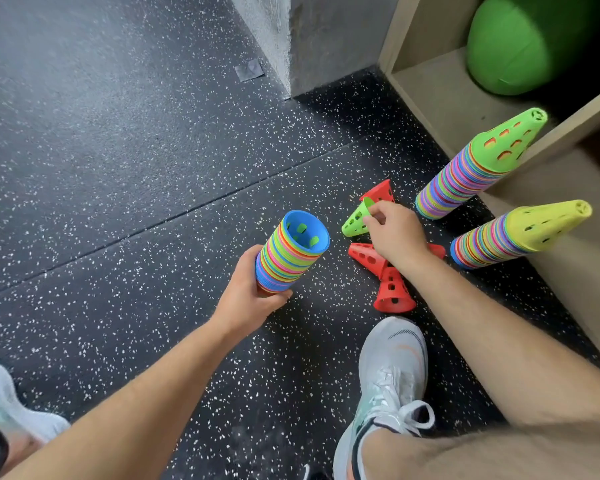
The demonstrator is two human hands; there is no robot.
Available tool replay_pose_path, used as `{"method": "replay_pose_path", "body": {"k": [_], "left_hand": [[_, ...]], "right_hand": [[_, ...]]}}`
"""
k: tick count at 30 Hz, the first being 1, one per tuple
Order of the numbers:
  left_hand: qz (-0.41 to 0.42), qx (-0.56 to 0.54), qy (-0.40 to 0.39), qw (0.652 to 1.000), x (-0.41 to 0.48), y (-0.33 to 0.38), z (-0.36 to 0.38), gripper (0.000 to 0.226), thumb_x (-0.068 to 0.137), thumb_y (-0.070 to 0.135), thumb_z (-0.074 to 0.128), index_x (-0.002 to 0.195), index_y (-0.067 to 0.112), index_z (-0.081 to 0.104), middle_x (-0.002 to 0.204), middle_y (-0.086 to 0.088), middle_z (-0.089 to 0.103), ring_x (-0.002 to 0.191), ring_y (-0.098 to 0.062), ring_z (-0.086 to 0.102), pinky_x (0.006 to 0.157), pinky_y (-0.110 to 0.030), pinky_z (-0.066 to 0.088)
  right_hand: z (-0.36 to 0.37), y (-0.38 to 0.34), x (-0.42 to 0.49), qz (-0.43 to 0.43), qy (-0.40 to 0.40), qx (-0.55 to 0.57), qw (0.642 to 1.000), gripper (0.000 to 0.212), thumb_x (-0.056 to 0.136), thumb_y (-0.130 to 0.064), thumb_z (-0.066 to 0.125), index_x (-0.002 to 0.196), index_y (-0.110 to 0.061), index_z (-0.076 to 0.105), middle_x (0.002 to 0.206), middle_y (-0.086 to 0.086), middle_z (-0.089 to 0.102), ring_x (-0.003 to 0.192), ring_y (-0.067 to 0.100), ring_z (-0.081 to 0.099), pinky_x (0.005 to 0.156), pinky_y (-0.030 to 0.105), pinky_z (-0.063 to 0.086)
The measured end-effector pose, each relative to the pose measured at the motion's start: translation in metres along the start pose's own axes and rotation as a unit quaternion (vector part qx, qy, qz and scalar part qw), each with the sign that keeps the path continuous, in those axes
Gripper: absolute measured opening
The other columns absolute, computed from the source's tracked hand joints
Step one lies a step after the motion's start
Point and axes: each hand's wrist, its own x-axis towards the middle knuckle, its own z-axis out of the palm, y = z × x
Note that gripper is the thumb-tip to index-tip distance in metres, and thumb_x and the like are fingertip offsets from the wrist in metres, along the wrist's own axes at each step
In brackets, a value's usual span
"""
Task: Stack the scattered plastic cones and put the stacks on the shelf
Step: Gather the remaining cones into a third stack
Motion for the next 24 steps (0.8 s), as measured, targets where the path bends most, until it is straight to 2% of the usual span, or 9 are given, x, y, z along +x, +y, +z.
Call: {"method": "replay_pose_path", "body": {"k": [4,6,9,11,14,18,20,22,24], "left_hand": [[-0.002,0.001,0.0,1.0,0.002,-0.001,0.0,0.072,0.074,0.031,0.084,0.125,0.057,0.041,0.117,0.021,0.062,0.11,-0.005,0.062,0.091,-0.023,0.049],[-0.001,-0.002,-0.002,1.0,0.002,-0.002,0.001,0.073,0.073,0.031,0.084,0.129,0.049,0.041,0.117,0.018,0.063,0.11,-0.006,0.063,0.092,-0.026,0.05],[0.003,-0.003,-0.002,1.0,0.003,-0.002,0.001,0.073,0.073,0.03,0.084,0.129,0.049,0.042,0.118,0.014,0.064,0.109,-0.007,0.063,0.092,-0.026,0.051],[0.008,-0.004,0.015,1.0,0.004,-0.002,0.001,0.072,0.074,0.027,0.085,0.126,0.052,0.042,0.119,0.013,0.064,0.108,-0.006,0.063,0.092,-0.023,0.05],[0.005,-0.011,0.024,1.0,0.007,-0.004,-0.001,0.074,0.076,0.023,0.086,0.13,0.048,0.041,0.121,0.014,0.063,0.11,-0.006,0.063,0.094,-0.025,0.05],[0.01,0.007,-0.003,1.0,0.007,-0.006,-0.001,0.076,0.078,0.02,0.087,0.133,0.042,0.041,0.121,0.012,0.063,0.11,-0.007,0.063,0.094,-0.028,0.052],[0.019,0.014,-0.002,1.0,0.006,-0.005,0.0,0.075,0.078,0.018,0.087,0.133,0.041,0.042,0.122,0.01,0.062,0.111,-0.008,0.062,0.096,-0.03,0.052],[0.019,0.018,-0.004,1.0,0.006,-0.005,0.001,0.074,0.079,0.018,0.088,0.134,0.039,0.043,0.123,0.008,0.061,0.112,-0.009,0.061,0.098,-0.032,0.052],[0.015,0.019,-0.008,1.0,0.006,-0.004,0.001,0.075,0.079,0.018,0.088,0.136,0.037,0.043,0.124,0.008,0.061,0.113,-0.009,0.061,0.099,-0.034,0.052]], "right_hand": [[-0.034,-0.026,-0.017,-0.125,0.105,0.129,0.978,0.012,0.094,-0.024,0.063,0.102,-0.022,0.072,0.096,-0.012,0.065,0.089,0.007,0.061,0.085,0.026,0.05],[-0.048,-0.044,-0.032,-0.186,0.146,0.197,0.951,0.012,0.094,-0.026,0.064,0.101,-0.022,0.072,0.096,-0.015,0.064,0.092,0.007,0.064,0.086,0.027,0.053],[-0.048,-0.063,-0.054,-0.264,0.106,0.218,0.934,0.014,0.094,-0.021,0.066,0.103,-0.013,0.074,0.1,-0.007,0.066,0.097,0.015,0.065,0.085,0.038,0.056],[-0.04,-0.066,-0.064,-0.292,0.056,0.192,0.935,0.014,0.092,-0.014,0.069,0.104,-0.008,0.075,0.102,0.0,0.069,0.097,0.017,0.066,0.089,0.037,0.054],[-0.032,-0.059,-0.067,-0.333,0.033,0.137,0.932,0.013,0.09,-0.006,0.072,0.101,-0.004,0.076,0.102,0.006,0.071,0.096,0.021,0.066,0.091,0.03,0.051],[-0.029,-0.053,-0.062,-0.363,-0.009,0.123,0.924,0.023,0.089,-0.013,0.074,0.111,-0.009,0.075,0.115,0.004,0.068,0.109,0.016,0.063,0.101,0.026,0.046],[-0.028,-0.047,-0.055,-0.369,0.009,0.118,0.922,0.03,0.089,-0.021,0.072,0.118,-0.013,0.071,0.122,0.002,0.064,0.117,0.016,0.059,0.106,0.027,0.042],[-0.025,-0.036,-0.037,-0.312,0.057,0.099,0.943,0.032,0.091,-0.024,0.065,0.122,-0.017,0.067,0.123,0.001,0.062,0.118,0.02,0.056,0.104,0.036,0.043],[-0.017,-0.021,-0.011,-0.2,0.04,-0.005,0.979,0.042,0.091,-0.028,0.062,0.133,-0.025,0.059,0.135,0.004,0.053,0.125,0.026,0.048,0.105,0.045,0.042]]}}
